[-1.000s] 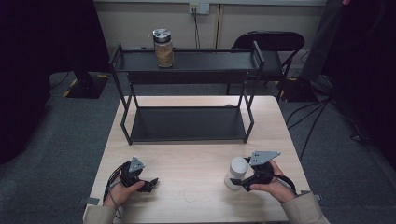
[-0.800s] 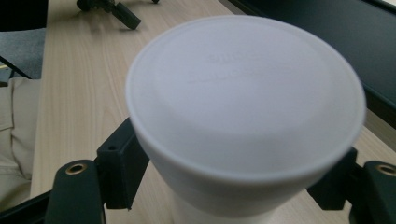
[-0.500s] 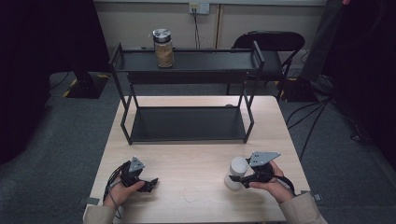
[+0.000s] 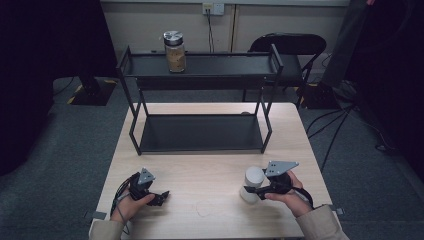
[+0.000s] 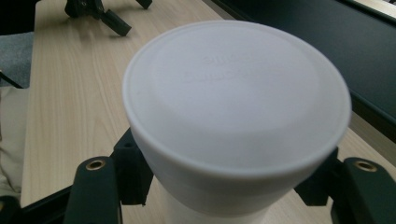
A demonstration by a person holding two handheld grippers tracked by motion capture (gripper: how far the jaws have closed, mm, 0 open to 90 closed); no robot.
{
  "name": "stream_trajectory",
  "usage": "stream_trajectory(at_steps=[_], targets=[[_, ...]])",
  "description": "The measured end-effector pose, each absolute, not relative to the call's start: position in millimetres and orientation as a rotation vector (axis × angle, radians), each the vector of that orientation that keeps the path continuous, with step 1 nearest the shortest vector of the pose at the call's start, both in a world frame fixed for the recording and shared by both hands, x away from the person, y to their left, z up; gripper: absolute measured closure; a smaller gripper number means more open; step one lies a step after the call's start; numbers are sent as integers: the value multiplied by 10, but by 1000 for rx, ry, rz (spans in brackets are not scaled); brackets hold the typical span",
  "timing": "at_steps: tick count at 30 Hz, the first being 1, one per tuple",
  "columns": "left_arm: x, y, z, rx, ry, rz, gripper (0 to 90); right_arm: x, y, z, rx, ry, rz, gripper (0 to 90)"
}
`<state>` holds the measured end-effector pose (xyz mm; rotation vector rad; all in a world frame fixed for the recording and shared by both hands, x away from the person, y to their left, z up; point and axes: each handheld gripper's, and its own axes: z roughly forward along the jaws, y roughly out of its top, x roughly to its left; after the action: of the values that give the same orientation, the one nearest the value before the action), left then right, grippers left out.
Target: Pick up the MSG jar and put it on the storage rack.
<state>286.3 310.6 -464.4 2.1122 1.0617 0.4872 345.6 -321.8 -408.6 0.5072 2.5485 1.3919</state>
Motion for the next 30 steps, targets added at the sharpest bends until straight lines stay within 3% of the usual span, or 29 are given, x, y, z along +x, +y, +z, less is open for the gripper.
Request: stream_trajectory(at_steps=[30], targets=[[2867,3107,-4644,2113,1060,488,0,3737,-3001,-3133,512,2547,1431,351]])
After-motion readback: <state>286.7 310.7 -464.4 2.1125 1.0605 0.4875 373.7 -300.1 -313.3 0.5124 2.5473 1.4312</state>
